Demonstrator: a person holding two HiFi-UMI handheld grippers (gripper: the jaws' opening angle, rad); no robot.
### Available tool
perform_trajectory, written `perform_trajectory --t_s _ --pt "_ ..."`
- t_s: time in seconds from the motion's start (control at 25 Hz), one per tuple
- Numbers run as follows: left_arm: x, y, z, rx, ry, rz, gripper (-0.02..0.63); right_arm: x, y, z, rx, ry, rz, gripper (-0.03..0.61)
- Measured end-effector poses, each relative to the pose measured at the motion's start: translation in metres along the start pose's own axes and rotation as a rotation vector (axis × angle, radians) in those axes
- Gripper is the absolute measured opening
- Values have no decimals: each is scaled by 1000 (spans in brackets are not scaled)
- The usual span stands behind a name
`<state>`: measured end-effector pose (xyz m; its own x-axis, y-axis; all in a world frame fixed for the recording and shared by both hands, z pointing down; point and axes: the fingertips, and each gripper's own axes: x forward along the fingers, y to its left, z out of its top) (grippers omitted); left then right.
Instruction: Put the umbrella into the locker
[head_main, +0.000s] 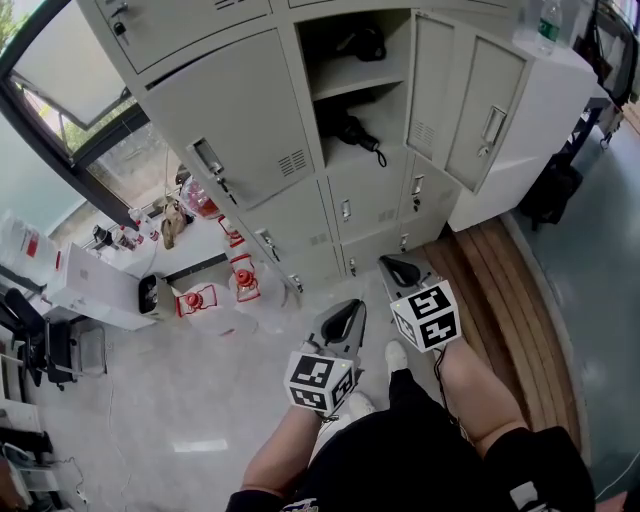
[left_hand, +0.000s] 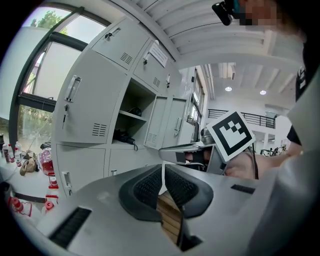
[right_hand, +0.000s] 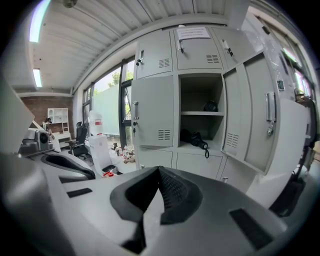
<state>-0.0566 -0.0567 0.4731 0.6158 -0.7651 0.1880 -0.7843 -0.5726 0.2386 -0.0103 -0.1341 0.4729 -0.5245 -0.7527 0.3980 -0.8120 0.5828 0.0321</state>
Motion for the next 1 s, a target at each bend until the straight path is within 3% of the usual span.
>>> perform_trajectory --t_s 1.0 --pt "-35 -13 9 24 -51 -10 29 -36 33 6 -29 -33 -7 54"
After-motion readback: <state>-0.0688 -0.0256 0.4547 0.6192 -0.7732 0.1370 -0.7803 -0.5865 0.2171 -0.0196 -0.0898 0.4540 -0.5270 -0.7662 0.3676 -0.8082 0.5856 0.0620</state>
